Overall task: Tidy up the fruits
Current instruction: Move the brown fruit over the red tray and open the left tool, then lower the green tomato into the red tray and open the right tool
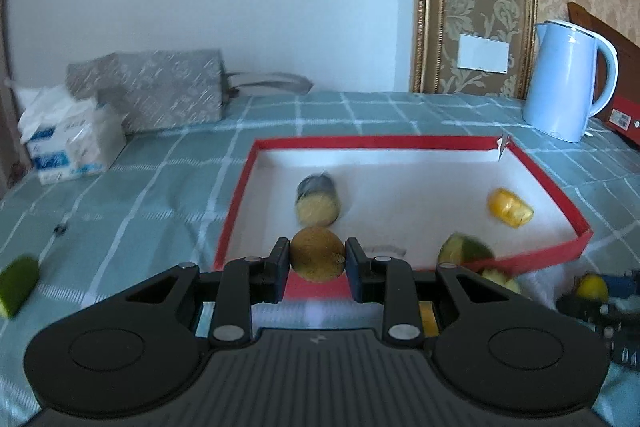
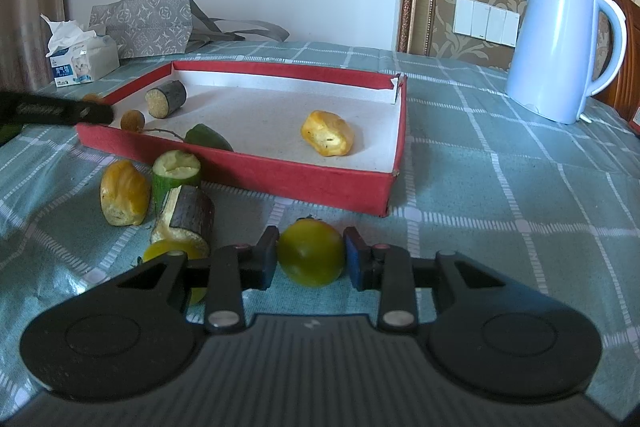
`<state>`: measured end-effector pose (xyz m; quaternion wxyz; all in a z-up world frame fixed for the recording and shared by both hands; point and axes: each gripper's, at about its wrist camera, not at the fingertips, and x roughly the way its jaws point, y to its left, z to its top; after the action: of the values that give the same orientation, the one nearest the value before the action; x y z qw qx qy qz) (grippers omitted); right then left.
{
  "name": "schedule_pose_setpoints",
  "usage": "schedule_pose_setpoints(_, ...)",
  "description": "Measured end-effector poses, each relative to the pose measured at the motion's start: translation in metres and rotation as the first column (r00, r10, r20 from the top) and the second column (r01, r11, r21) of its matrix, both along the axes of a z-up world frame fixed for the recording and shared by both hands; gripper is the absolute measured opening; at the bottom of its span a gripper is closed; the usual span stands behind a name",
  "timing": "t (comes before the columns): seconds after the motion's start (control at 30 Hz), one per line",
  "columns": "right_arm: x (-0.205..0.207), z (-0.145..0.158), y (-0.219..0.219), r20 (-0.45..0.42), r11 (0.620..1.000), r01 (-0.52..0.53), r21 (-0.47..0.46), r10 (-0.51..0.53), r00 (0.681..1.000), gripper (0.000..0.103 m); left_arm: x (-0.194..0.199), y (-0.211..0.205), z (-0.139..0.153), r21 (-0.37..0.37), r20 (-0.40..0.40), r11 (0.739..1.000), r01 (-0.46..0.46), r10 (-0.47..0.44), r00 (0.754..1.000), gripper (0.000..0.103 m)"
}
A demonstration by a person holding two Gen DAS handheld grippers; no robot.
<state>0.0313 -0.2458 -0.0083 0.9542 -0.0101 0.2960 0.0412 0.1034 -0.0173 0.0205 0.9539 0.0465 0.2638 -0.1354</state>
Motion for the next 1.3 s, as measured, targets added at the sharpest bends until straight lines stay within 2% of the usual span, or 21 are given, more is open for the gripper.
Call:
schedule_pose_setpoints(0.17, 0.000, 0.000, 0.000, -0.001, 1.000, 0.000, 0.003, 0.000, 1.000, 0.032, 0.035, -0.030, 0.001, -0.011, -0.036, 0.999, 0.040, -0.040, 0.999, 0.029)
schedule_pose_setpoints(0.33, 0.001, 0.000, -0.001, -0.002, 1.000, -0.001, 0.007, 0.001, 1.000, 0.033, 0.069, -0.051, -0.007, -0.010, -0.076, 0.999, 0.035, -0.036, 0.996, 0.029)
schedule_pose_setpoints(0.63, 0.001, 0.000, -0.001, -0.005, 1.000, -0.002, 0.011, 0.002, 1.000, 0.033, 0.097, -0.068, -0.019, 0.032, -0.093, 0.999, 0.014, -0.011, 0.996, 0.030)
schedule_pose_setpoints(0.67, 0.001, 0.000, -0.001, -0.006, 1.000, -0.002, 0.011, 0.002, 1.000, 0.033, 0.099, -0.068, -0.019, 0.030, -0.093, 0.999, 0.012, -0.009, 0.996, 0.033)
schedule_pose_setpoints(0.73, 0.001, 0.000, -0.001, -0.006, 1.000, -0.002, 0.010, 0.002, 1.000, 0.033, 0.098, -0.067, -0.018, 0.023, -0.081, 1.000, 0.011, -0.009, 0.997, 0.054)
schedule_pose_setpoints(0.77, 0.001, 0.000, -0.002, -0.006, 1.000, -0.002, 0.011, 0.002, 1.000, 0.033, 0.096, -0.067, -0.018, 0.020, -0.072, 1.000, 0.009, -0.008, 0.997, 0.074)
schedule_pose_setpoints(0.8, 0.001, 0.000, -0.001, -0.006, 1.000, -0.002, 0.012, 0.002, 1.000, 0.033, 0.094, -0.066, -0.016, 0.017, -0.056, 1.000, 0.000, 0.001, 0.998, 0.084)
schedule_pose_setpoints(0.97, 0.001, 0.000, -0.001, -0.006, 1.000, -0.002, 0.012, 0.002, 1.000, 0.033, 0.079, -0.056, -0.007, 0.019, 0.009, 0.999, -0.026, 0.026, 1.000, 0.084)
schedule_pose_setpoints(1.3, 0.001, 0.000, -0.001, -0.006, 1.000, -0.002, 0.015, 0.002, 1.000, 0.033, 0.017, -0.002, -0.004, -0.076, 0.011, 0.995, -0.072, 0.073, 0.997, 0.084)
